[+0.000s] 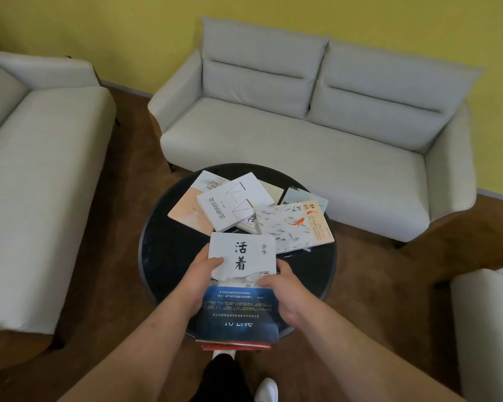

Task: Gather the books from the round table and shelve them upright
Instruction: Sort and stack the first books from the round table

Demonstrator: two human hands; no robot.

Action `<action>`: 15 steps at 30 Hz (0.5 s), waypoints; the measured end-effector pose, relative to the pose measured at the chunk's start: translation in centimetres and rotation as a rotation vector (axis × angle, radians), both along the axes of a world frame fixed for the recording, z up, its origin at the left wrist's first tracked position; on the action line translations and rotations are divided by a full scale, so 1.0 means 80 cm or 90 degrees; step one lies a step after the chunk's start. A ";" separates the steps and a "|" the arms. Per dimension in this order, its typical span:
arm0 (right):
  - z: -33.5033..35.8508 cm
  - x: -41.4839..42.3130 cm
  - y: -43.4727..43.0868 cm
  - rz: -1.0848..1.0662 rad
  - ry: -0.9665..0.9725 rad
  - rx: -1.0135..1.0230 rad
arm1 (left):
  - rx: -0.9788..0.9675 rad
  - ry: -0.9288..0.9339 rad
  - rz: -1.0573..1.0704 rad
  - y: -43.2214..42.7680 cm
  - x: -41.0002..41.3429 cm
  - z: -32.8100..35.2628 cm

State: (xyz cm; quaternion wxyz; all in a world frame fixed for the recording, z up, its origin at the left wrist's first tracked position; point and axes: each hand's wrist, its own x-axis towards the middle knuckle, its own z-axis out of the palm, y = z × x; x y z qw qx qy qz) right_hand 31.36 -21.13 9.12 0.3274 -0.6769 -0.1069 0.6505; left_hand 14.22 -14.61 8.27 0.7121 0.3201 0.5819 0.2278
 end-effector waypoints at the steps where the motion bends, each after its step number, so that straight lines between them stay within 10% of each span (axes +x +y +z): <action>1: -0.003 0.002 0.000 -0.020 -0.001 -0.010 | -0.007 -0.004 -0.024 0.001 0.001 0.001; 15: -0.012 -0.006 -0.020 -0.069 0.103 -0.028 | -0.226 -0.028 -0.021 -0.023 -0.023 -0.012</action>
